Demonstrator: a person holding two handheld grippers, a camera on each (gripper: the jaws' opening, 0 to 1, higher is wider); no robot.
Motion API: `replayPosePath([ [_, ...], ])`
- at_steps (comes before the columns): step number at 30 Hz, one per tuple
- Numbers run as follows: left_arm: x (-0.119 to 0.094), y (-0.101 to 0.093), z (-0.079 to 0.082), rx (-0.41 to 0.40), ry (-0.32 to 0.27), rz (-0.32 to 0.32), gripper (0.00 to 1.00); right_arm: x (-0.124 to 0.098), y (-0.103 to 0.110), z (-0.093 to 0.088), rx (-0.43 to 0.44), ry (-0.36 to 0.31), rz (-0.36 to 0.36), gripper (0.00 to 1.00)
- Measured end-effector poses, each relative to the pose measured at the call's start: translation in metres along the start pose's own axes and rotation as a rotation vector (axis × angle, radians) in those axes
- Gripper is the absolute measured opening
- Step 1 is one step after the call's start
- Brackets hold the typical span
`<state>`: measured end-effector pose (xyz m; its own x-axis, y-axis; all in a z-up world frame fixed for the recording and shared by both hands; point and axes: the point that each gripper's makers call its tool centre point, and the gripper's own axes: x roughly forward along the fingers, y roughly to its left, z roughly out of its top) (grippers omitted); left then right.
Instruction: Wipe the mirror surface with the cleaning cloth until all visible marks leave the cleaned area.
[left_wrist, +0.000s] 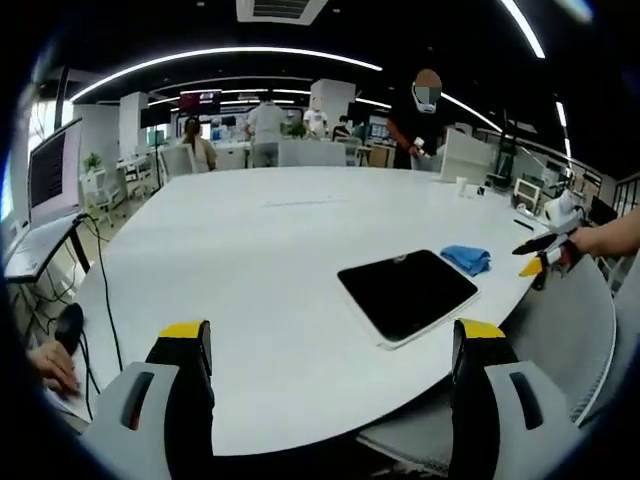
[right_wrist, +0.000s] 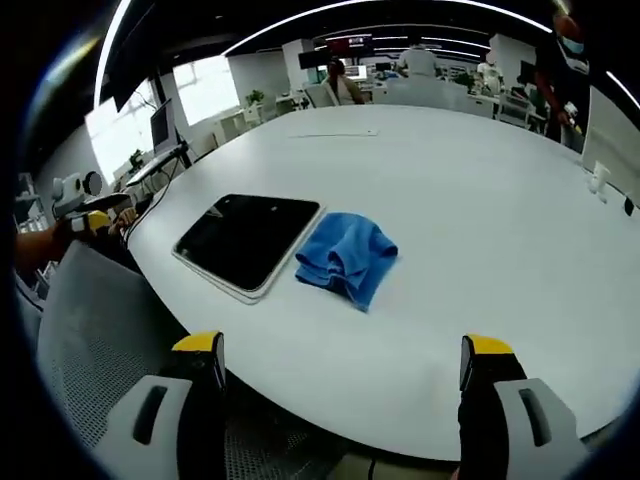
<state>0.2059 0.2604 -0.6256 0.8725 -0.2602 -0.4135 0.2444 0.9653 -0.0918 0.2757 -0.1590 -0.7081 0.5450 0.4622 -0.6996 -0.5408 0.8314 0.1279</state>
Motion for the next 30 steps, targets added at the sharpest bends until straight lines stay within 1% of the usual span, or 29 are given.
replayPosePath([
  [2, 0.000, -0.002, 0.001, 0.004, 0.004, -0.005, 0.99, -0.002, 0.000, 0.002, -0.003, -0.006, 0.001, 0.97],
  [5, 0.000, -0.004, 0.006, 0.015, -0.008, -0.011, 0.99, 0.000, -0.004, 0.005, 0.003, -0.018, -0.004, 0.97],
  [10, 0.002, -0.005, 0.007, 0.018, -0.009, -0.018, 0.99, 0.002, -0.006, 0.008, 0.018, -0.023, -0.023, 0.97],
  [12, 0.003, -0.004, 0.006, 0.026, -0.006, -0.021, 0.99, 0.002, -0.014, 0.007, 0.016, 0.002, -0.077, 0.96],
  [14, 0.004, -0.003, 0.002, 0.072, 0.011, -0.027, 0.99, 0.000, -0.015, 0.014, 0.023, -0.021, -0.078, 0.96],
  [16, 0.006, 0.001, -0.001, 0.069, 0.015, -0.036, 0.99, -0.001, -0.017, 0.021, 0.017, -0.042, -0.085, 0.96],
  [19, 0.009, 0.006, 0.000, 0.062, 0.018, -0.040, 0.99, -0.003, -0.016, 0.024, 0.021, -0.053, -0.077, 0.96],
  [22, 0.014, 0.007, 0.000, 0.067, 0.023, -0.054, 0.99, -0.006, -0.014, 0.024, 0.015, -0.055, -0.080, 0.96],
  [24, 0.018, 0.004, 0.005, 0.081, 0.019, -0.068, 0.99, -0.010, -0.012, 0.024, 0.013, -0.062, -0.074, 0.97],
  [28, 0.023, 0.003, 0.011, 0.092, 0.007, -0.084, 0.99, -0.011, -0.015, 0.020, 0.024, -0.058, -0.084, 0.96],
  [30, 0.025, 0.002, 0.011, 0.101, 0.008, -0.087, 0.99, -0.014, -0.016, 0.019, 0.033, -0.058, -0.083, 0.97],
])
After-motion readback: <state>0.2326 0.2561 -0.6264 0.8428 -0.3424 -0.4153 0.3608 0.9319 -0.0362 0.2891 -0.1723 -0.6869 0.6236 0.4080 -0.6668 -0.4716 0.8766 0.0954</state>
